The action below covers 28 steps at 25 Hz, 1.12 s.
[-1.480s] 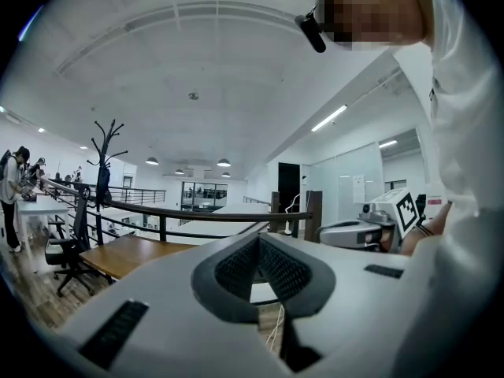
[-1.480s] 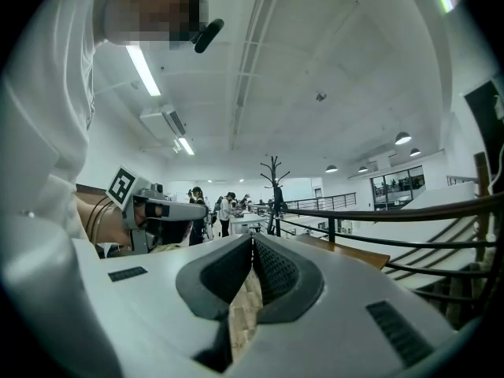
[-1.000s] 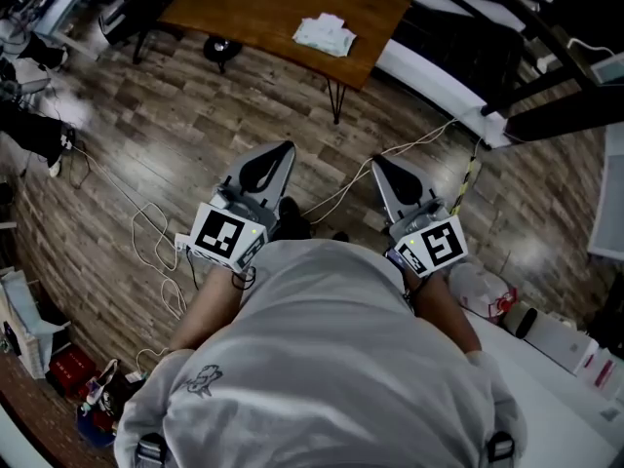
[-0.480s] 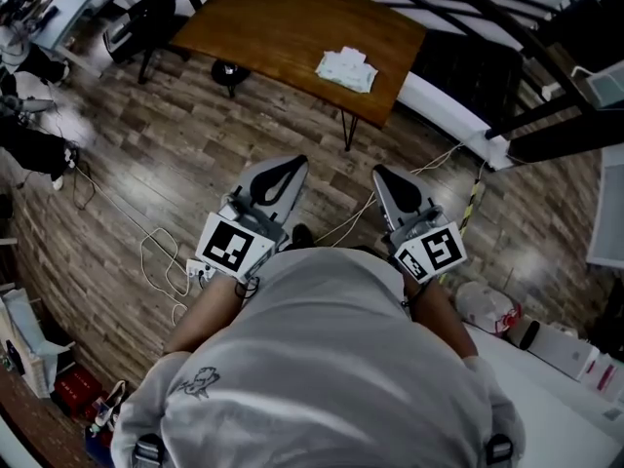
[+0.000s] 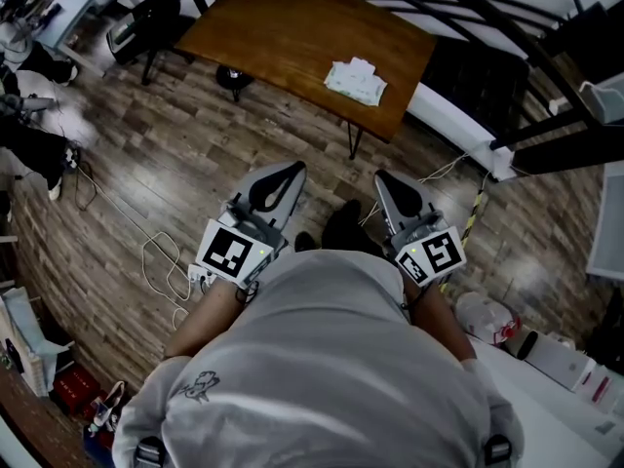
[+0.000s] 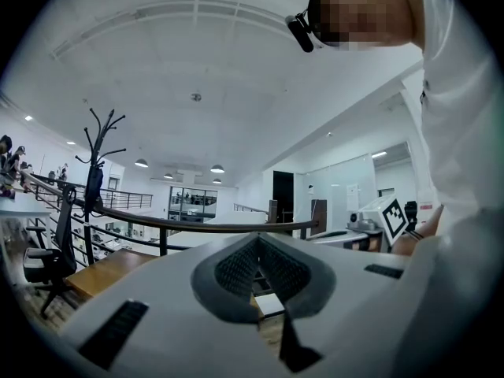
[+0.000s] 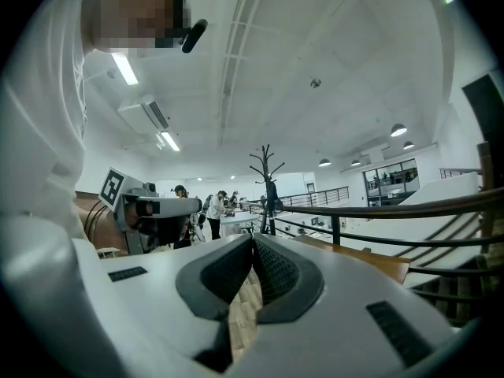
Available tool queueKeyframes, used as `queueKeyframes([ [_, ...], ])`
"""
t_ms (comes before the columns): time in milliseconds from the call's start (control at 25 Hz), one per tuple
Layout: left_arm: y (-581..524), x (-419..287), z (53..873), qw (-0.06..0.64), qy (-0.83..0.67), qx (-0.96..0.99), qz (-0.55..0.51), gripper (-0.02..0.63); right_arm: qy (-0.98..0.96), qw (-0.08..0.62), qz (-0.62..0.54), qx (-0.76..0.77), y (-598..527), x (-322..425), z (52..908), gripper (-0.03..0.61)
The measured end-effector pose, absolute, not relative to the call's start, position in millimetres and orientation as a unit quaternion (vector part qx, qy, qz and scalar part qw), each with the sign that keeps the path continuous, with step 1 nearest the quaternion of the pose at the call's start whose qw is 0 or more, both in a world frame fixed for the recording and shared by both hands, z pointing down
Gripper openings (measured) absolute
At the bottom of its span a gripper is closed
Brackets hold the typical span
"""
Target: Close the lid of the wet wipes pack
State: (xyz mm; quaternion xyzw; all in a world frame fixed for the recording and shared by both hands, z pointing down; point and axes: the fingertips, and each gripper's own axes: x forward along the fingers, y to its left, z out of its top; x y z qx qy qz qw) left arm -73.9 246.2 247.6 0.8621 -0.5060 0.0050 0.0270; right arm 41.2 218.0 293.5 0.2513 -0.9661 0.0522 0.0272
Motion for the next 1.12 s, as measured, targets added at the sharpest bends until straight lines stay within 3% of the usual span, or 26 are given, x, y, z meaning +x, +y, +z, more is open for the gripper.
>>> queueKeyframes([
  [480,152.2,-72.6,253.9,0.033,-0.527,0.849,0.021,0.009,-0.97,0.002,0.077,0.229,112.9,45.4,291.6,0.034],
  [1120,5.5,-16.7,259.4,0.041,-0.479,0.876,0.022,0.009,-0.964,0.009,0.08,0.254,-4.8,88.1,292.9,0.034],
])
